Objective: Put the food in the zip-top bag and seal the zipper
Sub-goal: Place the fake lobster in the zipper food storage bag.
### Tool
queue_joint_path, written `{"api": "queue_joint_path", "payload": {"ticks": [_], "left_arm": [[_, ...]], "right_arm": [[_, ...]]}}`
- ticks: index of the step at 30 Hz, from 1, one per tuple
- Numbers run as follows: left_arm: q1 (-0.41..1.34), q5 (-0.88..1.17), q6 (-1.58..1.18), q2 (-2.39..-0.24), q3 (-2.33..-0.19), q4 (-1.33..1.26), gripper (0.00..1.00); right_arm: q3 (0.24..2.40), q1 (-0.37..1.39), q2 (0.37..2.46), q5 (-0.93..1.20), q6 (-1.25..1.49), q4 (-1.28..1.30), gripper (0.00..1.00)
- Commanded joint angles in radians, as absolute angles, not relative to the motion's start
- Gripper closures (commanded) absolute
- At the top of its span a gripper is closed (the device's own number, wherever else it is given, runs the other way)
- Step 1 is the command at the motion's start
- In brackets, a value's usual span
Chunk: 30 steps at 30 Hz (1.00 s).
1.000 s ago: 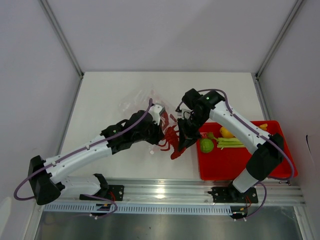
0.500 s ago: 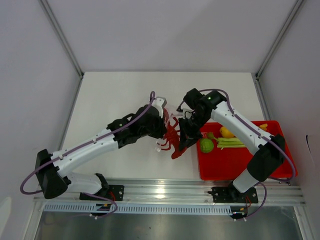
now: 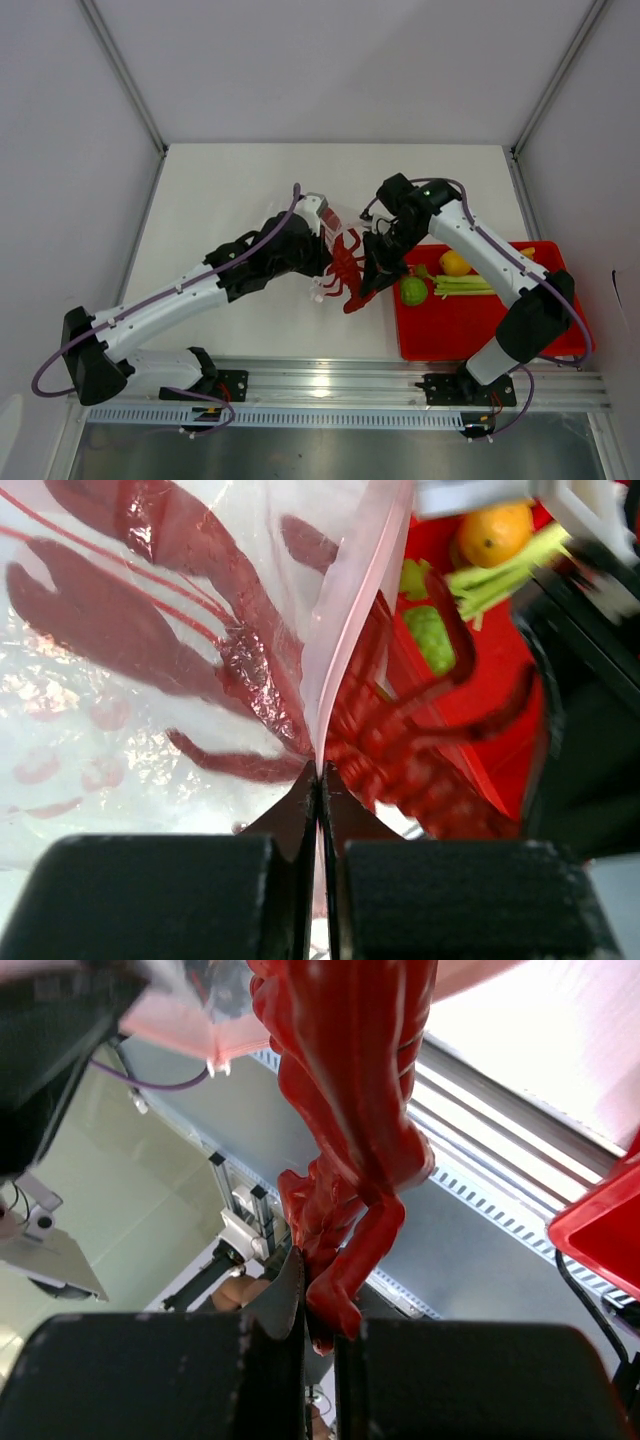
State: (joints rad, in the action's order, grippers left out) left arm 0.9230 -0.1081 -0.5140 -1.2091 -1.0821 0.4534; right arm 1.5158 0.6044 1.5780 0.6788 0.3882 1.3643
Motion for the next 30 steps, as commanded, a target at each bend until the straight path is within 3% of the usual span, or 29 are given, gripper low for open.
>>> {"api": "queue_joint_path", "payload": {"ticks": [1,16,25,30], "left_arm": [[0.927,-0.197,-0.477,-1.200,-1.072,0.425,1.00],[0.922,-0.363,-0.348,-1.230,-0.970,0.298,0.99],[0.931,-0.178,-0.383,-1.047,-0.812,0.177,0.99],[0.943,-0.199,-0.357,-0.962,-0.753,0.147,0.99]], "right_arm": [[1.537,0.637,1.548,0.772,0.368,1.494,1.00],[1.416,0.690,1.482,0.766,0.360,1.503,1.00],[1.480,0.584,1.522,0.695,0.373,1.490,1.00],[1.519,0.589,1.559,0.752,0.373,1.489,1.00]]}}
